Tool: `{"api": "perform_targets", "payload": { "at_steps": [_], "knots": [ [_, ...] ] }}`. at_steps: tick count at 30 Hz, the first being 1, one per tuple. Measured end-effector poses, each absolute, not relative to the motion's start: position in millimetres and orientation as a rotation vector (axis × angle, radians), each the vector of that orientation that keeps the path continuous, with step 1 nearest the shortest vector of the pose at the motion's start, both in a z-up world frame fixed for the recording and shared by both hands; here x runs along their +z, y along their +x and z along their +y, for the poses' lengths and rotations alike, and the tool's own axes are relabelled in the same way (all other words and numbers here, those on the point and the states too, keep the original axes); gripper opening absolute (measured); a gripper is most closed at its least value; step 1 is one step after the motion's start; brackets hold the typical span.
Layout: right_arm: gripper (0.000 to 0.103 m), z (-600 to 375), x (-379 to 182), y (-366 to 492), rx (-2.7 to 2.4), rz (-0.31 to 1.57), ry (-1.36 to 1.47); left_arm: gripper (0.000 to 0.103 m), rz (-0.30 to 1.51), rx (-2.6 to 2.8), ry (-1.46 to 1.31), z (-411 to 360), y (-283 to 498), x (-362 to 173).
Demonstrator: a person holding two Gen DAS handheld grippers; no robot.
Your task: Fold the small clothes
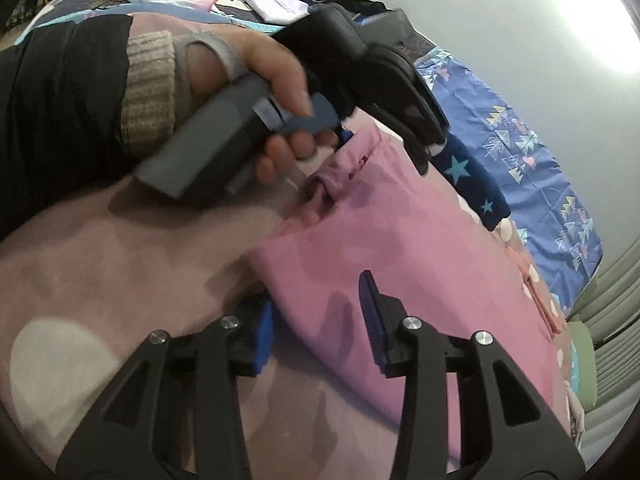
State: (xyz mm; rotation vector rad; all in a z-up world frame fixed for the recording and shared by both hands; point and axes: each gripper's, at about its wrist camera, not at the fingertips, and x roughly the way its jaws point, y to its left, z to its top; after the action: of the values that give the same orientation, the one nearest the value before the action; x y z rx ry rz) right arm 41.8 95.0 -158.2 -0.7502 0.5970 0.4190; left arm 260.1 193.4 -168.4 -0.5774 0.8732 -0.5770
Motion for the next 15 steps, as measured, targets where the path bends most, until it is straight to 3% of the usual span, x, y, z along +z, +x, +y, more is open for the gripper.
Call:
{"api": "perform_targets", "payload": {
  "at_steps": [1,2,3,6,15],
  "knots": [
    [0.038,99.3,-159.1,45.4,0.407,0.593,-0.753,0.062,0.871,-0.581,-0.584,192.6,263.7,-169.2],
    [0.030,102.4,-160.0,47.6,0.403,0.595,-0.754,0.062,0.868,-0.583,-0.590,191.9,266.2,-169.8],
    [0.010,105.0,-161.0,50.1,0.407,0.600,-0.753,0.056,0.867,-0.583,-0.591,191.7,266.1,-169.9],
    [0.004,104.8,-156.3,54.2,0.401,0.600,-0.707,0.010,0.907,-0.574,-0.639,196.4,268.2,-177.9],
    [0.004,47.9,-95.8,45.4,0.392,0.519,-0.396,0.010,0.860,-0.569,-0.618,176.8,265.3,-130.6]
  ]
}}
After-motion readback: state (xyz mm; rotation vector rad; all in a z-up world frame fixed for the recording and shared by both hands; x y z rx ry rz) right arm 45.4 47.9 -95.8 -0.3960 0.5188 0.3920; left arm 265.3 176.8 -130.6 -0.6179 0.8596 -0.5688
